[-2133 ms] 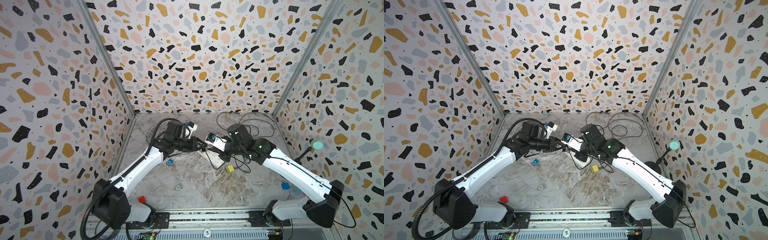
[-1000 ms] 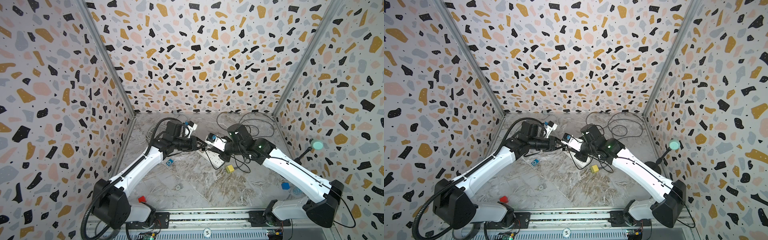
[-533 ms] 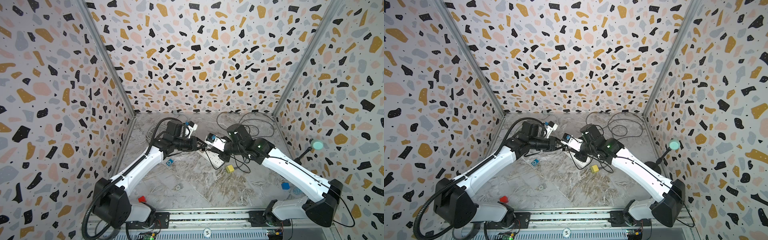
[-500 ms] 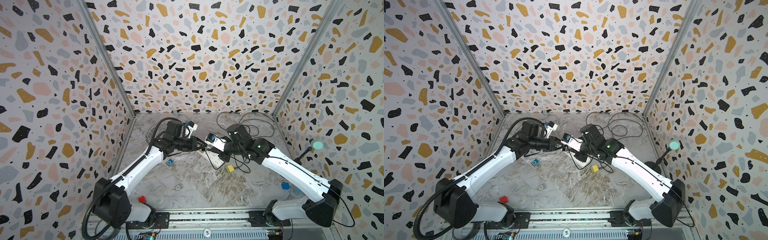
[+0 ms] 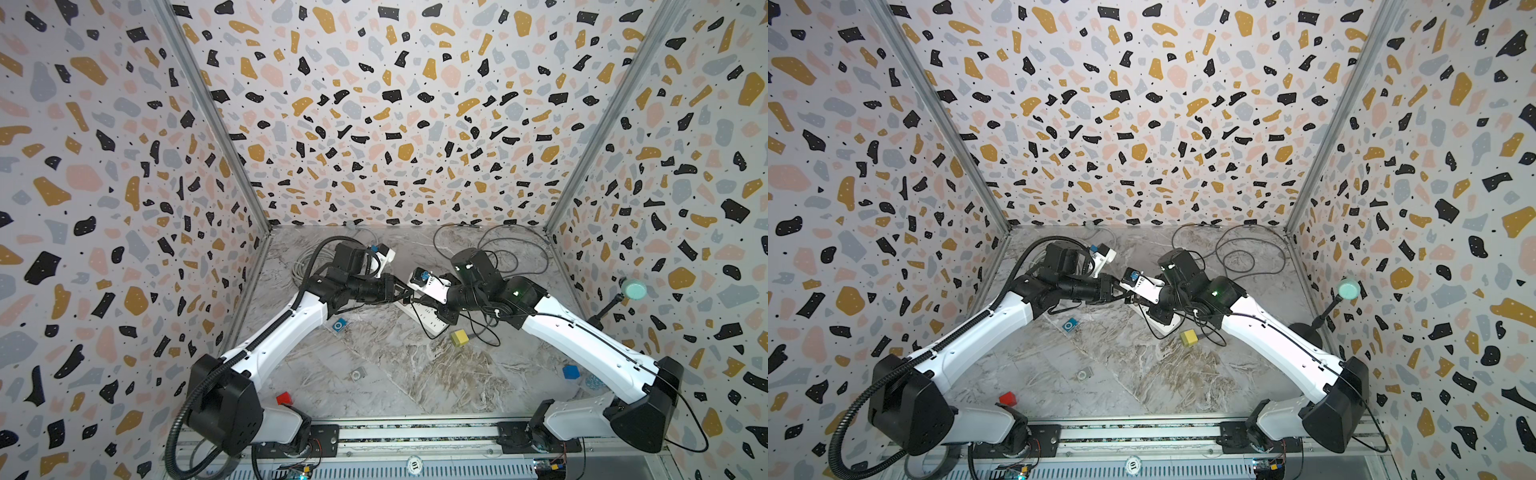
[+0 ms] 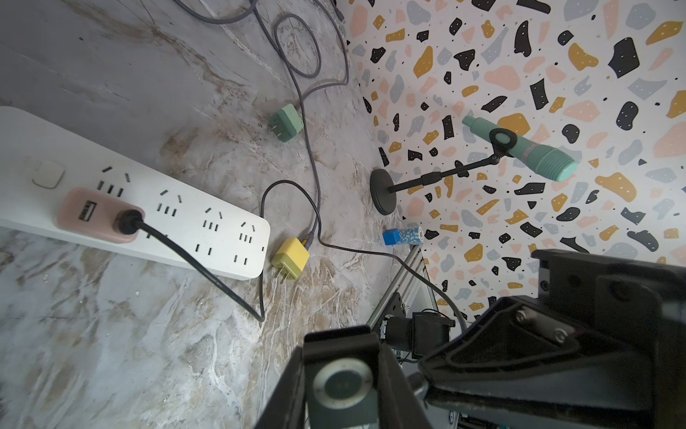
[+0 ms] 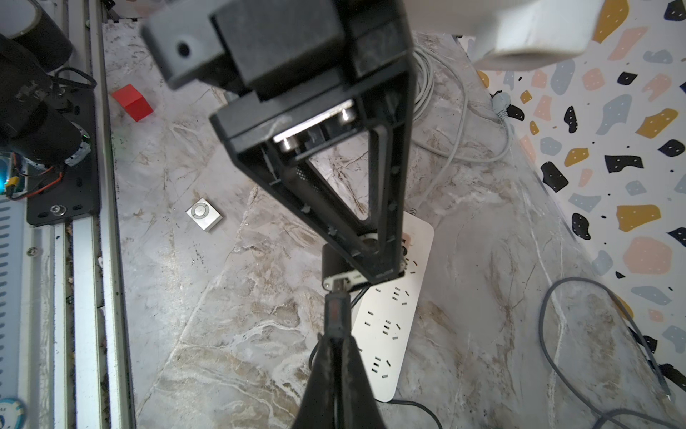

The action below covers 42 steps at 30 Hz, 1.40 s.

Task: Charge mp3
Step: Insert the charging cable into the MP3 player.

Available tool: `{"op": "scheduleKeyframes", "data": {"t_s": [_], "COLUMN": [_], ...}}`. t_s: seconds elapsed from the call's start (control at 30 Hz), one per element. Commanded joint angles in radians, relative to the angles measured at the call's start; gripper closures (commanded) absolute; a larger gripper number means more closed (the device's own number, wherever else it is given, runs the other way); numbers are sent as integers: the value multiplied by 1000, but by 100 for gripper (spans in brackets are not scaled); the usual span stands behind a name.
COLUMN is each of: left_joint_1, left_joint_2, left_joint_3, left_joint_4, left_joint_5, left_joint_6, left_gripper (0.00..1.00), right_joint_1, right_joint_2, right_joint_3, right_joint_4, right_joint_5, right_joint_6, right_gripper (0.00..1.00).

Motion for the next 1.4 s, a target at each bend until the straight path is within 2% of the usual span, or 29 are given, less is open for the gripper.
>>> {"op": "scheduleKeyframes", "data": {"t_s": [0.0, 0.63, 0.97, 1.37], "left_joint_1": [-3, -7, -32, -55], "left_joint_2": [-4, -13, 13, 46], "left_joint_3": [-6, 12, 35, 74], "left_joint_4": [26, 24, -47, -62], "left_joint_5": [40, 65, 20, 8], "left_joint_6": [14, 16, 54, 38], "left_gripper": [100, 100, 100, 100], "right_joint_1": [6, -8, 22, 53], "right_joint_2": [6, -22, 25, 66], "right_joint_3": [17, -38, -14, -13], "right_joint_4": [4, -13, -26, 2], "right_joint_5": [-7, 18, 52, 64], "right_joint_6": [-5, -19, -52, -49], "right_gripper": [100, 100, 100, 100]}}
